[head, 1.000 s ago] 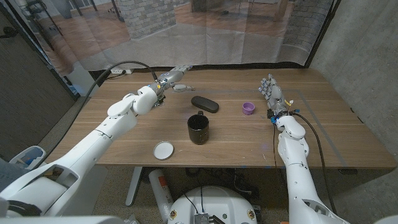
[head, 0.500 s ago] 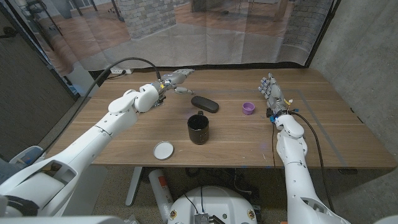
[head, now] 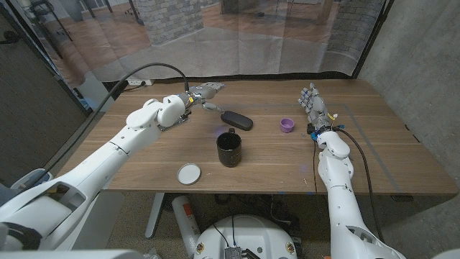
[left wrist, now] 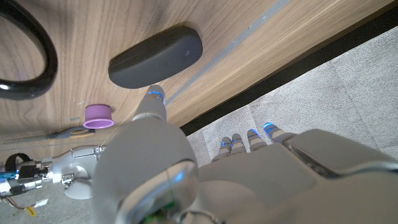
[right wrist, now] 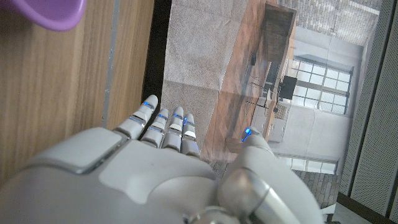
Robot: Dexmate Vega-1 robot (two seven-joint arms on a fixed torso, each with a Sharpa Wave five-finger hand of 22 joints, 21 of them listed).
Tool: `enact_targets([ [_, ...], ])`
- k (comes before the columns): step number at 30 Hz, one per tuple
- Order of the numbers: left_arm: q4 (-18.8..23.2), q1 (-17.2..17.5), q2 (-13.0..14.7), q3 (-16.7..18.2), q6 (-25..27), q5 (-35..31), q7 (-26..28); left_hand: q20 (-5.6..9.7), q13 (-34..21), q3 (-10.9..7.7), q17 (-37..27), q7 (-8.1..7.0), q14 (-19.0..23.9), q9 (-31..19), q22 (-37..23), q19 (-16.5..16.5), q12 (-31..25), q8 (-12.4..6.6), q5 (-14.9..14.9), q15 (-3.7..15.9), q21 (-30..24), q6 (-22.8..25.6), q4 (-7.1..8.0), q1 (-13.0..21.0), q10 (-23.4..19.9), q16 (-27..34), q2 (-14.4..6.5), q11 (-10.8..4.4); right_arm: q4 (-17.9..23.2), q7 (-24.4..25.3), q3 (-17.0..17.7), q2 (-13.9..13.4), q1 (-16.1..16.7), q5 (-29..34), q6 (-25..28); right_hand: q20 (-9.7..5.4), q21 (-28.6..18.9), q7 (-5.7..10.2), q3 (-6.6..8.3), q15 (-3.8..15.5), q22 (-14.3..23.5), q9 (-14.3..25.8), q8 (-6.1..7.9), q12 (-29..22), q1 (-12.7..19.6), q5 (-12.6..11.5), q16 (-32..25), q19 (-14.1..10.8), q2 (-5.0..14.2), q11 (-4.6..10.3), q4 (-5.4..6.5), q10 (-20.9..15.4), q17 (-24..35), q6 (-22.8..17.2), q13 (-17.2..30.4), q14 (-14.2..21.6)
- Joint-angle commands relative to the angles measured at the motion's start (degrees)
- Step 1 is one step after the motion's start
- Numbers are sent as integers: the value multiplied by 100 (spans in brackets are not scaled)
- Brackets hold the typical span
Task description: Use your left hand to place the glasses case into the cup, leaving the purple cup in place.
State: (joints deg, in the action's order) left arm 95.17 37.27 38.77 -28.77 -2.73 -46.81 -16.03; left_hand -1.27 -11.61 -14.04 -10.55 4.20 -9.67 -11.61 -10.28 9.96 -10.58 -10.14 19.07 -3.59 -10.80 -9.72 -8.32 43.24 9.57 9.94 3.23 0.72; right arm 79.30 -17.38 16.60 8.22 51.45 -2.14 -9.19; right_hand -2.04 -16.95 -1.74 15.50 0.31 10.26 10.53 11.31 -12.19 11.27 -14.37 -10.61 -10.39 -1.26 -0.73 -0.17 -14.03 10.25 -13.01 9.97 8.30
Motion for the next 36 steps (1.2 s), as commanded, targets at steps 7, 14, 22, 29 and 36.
enact_targets([
  [7,257,-220,57,-310,179,-607,-656,-31,-14,52,-6,50,-464,-15,-15,194,-96,-90,15,3,-61,-650,-10,108,336,76,92,36,115,75,-5,52,-13,-44,2,-152,23,1,21,5,13,17,-5,21,6,24,-27,-63,42,7,-32,-50,17,-47,35,62],
  [14,202,-335,-5,-407,177,-718,-835,-113,-12,80,-1,85,-506,-22,-14,163,-81,-84,27,-39,-74,-729,-14,151,422,62,133,107,75,85,8,63,-24,-76,-28,-145,32,4,18,-1,13,17,-8,23,5,30,-30,-72,43,15,-35,-49,18,-43,36,74],
  [22,17,-566,-105,-606,68,-861,-1047,-89,-6,109,1,163,-534,-27,-14,177,-68,-98,39,-85,-68,-747,-11,181,506,56,167,200,63,83,41,48,-17,-93,-18,-137,43,6,14,3,14,18,-6,22,1,35,-29,-76,44,12,-38,-55,19,-50,36,77],
  [29,-190,-709,-225,-718,-30,-894,-1023,-79,-3,128,3,171,-518,-29,-14,183,-84,-110,43,-72,-67,-742,-6,192,491,66,188,193,105,97,57,55,12,-106,-30,-131,51,5,10,1,15,18,-7,23,-2,40,-29,-83,45,18,-40,-57,20,-51,37,84],
  [36,-496,-880,-381,-868,-56,-931,-1042,-115,3,163,4,221,-448,-30,-14,100,-123,-135,53,-96,-98,-709,5,209,425,94,219,244,159,82,48,28,59,-98,-37,-129,62,1,7,1,15,18,-10,28,-4,44,-28,-86,47,1,-43,-48,21,-47,37,87],
])
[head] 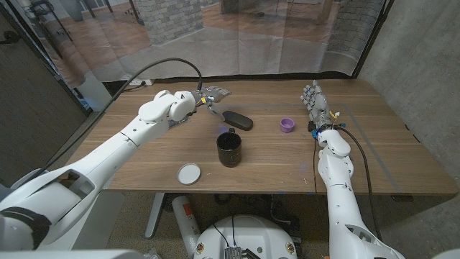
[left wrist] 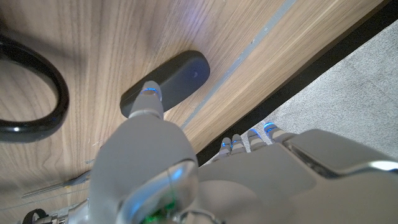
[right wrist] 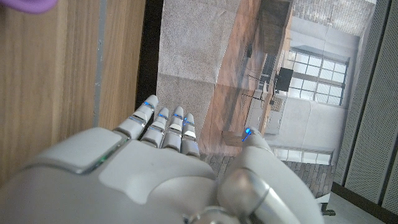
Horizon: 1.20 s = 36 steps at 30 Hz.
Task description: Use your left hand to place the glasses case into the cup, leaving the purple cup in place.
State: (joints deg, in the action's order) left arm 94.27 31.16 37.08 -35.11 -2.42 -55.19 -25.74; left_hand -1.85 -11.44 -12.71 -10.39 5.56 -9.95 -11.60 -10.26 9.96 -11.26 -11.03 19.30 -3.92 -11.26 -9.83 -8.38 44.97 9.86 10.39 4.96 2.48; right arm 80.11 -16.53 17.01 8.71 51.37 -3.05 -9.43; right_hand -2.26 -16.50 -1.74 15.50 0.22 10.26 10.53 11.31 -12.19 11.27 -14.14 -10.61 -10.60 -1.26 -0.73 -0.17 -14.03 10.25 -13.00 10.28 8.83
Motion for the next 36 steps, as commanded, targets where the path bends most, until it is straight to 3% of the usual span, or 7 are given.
enact_targets([
  [1,-440,-289,-227,-252,-94,-99,-65,-59,-13,34,-11,88,-418,-31,-15,91,-61,-49,32,-61,-55,-693,12,40,385,49,50,62,88,4,7,-21,73,-5,-12,-107,19,-1,7,5,16,18,-9,29,-4,23,-28,-65,47,7,-44,-46,21,-49,6,33],
  [10,-694,-462,-342,-442,-201,-165,7,-49,-6,69,-10,42,-313,-29,-15,41,-110,-108,52,-14,-66,-550,19,83,271,77,75,24,120,46,13,-5,108,-23,-13,-100,38,1,1,5,16,18,-13,32,-4,29,-23,-65,46,11,-52,-43,21,-43,6,30],
  [16,-810,-545,-388,-568,-244,-248,5,31,-5,114,-14,9,-97,-26,-18,-68,-209,-130,78,58,-94,-472,37,130,1,131,95,-103,116,31,7,-21,112,-28,-12,-101,50,1,-3,-1,17,18,-16,38,-6,34,-18,-63,45,9,-56,-30,21,-38,6,22],
  [36,-1081,-619,-497,-766,-308,-290,45,85,-6,170,-24,-47,17,-21,-23,-151,-243,-176,102,100,-111,-313,73,133,-128,141,108,-137,103,9,28,-49,118,-34,29,-96,78,9,-10,-1,17,18,-19,42,-8,43,-16,-61,48,4,-65,-20,22,-31,7,22],
])
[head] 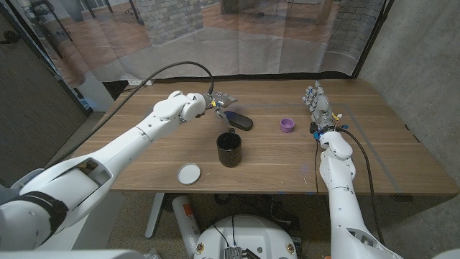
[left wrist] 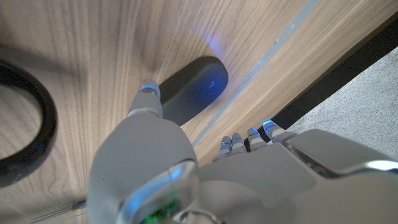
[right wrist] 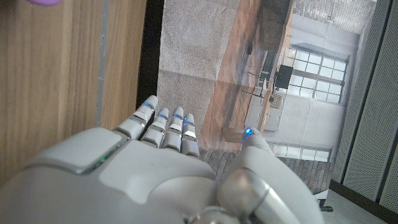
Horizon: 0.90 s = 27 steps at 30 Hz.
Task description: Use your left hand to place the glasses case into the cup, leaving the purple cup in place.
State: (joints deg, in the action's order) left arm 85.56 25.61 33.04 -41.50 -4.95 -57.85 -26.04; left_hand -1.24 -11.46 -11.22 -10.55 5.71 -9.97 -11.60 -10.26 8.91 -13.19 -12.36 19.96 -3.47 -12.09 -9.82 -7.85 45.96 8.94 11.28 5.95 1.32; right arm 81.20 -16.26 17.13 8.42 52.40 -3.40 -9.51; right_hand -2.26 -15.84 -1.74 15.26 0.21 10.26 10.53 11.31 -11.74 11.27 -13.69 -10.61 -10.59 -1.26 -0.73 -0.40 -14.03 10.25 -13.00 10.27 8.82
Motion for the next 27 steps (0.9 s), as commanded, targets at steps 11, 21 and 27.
enact_targets([
  [11,-597,-205,-239,-251,-171,6,342,156,-4,39,-13,-88,81,-19,-28,-56,-58,-62,57,83,-19,-223,42,58,-101,50,-20,-53,-41,8,52,-30,33,22,27,-97,25,12,10,0,18,19,-17,-6,-10,3,-16,-65,50,6,-46,-28,22,-39,8,26],
  [21,-770,-287,-302,-354,-195,-3,448,149,-4,47,-14,-113,160,-17,-29,-102,-86,-99,77,130,-28,-91,43,102,-209,59,-41,-112,-165,7,77,-25,-23,10,-44,-95,39,14,5,-3,19,19,-15,-6,-12,8,-18,-70,51,9,-51,-28,22,-44,9,35],
  [27,-923,-340,-358,-406,-199,11,515,320,-5,59,-7,-207,234,-15,-25,-139,-123,-131,102,234,-25,44,32,177,-357,54,-53,-179,-219,-2,87,-34,-54,12,-51,-92,49,29,2,-3,19,19,-11,-6,-14,12,-18,-75,52,11,-54,-30,23,-58,9,37],
])
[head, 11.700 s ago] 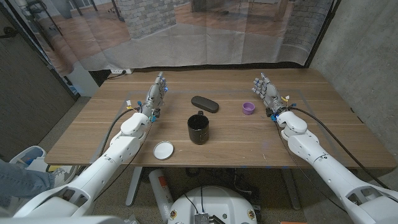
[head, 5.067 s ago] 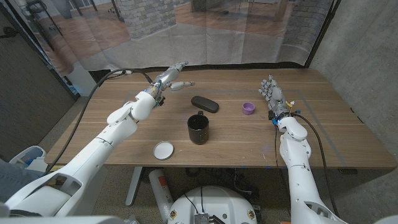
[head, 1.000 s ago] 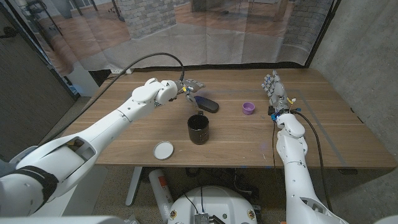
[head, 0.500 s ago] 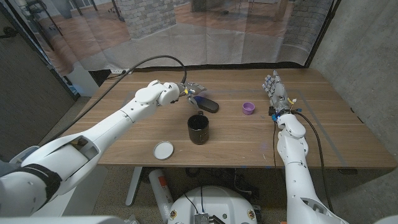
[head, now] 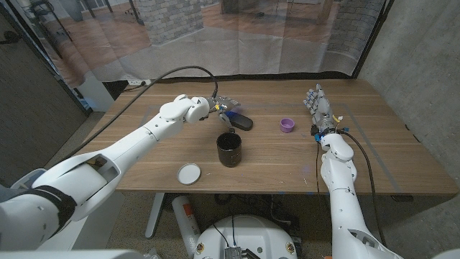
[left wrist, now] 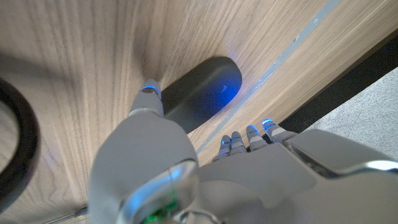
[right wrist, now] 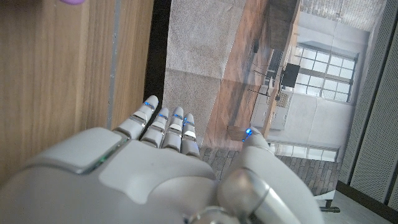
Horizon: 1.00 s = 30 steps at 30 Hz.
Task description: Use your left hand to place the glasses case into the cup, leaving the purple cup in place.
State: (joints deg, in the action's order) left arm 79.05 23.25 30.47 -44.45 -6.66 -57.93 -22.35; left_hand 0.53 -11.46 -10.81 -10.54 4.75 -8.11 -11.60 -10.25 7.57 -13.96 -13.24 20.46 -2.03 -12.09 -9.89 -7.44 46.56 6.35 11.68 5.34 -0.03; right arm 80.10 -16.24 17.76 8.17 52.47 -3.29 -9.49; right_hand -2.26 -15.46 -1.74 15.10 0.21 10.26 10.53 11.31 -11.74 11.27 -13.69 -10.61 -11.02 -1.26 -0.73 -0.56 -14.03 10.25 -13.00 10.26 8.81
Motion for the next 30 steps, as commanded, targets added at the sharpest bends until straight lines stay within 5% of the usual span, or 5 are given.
enact_targets([
  [1,-304,-111,-113,-115,-30,33,161,146,-5,20,-6,-121,54,-15,-24,-11,-52,-48,55,96,-26,68,-11,124,-119,12,7,-67,-118,-4,28,-10,-64,3,-51,-93,13,24,17,-2,19,19,-11,-8,-14,12,-17,-32,53,11,-39,-35,23,-57,9,36],
  [30,-730,-123,-286,-278,64,149,642,216,-14,81,-3,-307,989,-11,-28,-720,-245,-284,110,355,-179,1049,3,429,-1028,153,-120,-333,-143,-11,83,-43,-84,9,-89,-84,49,31,5,4,21,19,-9,-13,-22,23,-24,-52,58,30,-51,-55,24,-72,9,67],
])
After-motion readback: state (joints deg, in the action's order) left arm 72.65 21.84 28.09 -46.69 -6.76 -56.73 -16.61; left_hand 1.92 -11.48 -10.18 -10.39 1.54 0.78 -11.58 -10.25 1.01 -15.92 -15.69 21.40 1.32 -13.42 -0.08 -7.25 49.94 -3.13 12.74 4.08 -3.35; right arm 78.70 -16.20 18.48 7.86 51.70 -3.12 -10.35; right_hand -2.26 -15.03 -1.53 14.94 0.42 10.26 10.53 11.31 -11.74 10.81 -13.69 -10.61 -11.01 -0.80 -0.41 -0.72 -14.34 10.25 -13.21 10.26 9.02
